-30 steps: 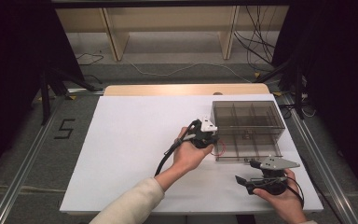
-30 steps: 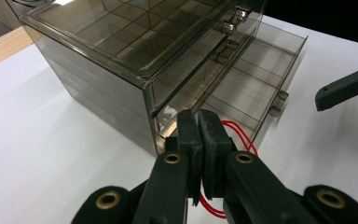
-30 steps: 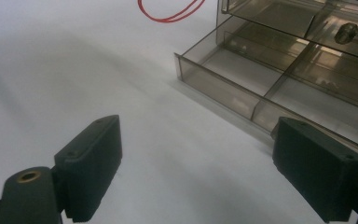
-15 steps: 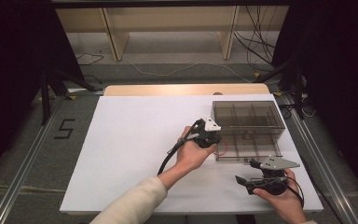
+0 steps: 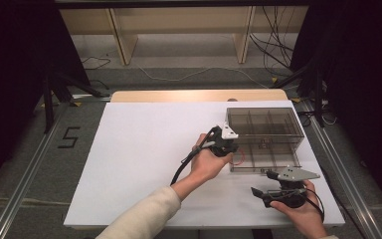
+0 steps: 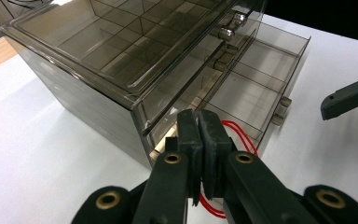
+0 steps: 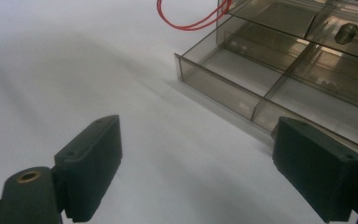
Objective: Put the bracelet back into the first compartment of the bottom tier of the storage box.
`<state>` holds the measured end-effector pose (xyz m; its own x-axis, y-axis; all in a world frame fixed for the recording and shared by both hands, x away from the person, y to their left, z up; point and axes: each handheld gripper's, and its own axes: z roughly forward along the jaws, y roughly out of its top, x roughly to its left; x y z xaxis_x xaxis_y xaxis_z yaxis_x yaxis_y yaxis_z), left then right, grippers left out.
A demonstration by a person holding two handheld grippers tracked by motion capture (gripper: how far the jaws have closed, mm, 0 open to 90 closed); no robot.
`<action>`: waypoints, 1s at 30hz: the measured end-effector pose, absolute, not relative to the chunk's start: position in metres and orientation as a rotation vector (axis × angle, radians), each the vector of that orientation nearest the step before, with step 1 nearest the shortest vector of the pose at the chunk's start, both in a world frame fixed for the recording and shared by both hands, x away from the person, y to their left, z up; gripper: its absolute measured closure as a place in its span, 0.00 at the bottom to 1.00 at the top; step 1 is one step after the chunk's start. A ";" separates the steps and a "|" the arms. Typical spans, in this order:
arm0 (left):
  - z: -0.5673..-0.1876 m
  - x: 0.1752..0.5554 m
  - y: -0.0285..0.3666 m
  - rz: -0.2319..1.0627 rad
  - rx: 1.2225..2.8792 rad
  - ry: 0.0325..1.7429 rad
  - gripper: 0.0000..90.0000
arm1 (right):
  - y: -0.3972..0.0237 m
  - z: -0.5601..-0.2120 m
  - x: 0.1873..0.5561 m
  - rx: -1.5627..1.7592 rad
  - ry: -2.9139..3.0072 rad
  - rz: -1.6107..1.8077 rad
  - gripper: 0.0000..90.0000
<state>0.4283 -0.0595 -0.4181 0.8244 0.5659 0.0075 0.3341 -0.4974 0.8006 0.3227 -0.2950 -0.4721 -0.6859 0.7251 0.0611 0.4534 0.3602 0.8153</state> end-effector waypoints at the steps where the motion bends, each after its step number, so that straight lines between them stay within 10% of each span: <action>1: -0.418 0.429 -0.060 0.338 2.133 0.660 0.98 | -0.295 -0.472 0.323 1.043 2.317 1.240 0.18; 30: -0.422 0.435 -0.077 0.359 2.169 0.625 0.98 | -0.295 -0.471 0.322 1.053 2.320 1.232 0.18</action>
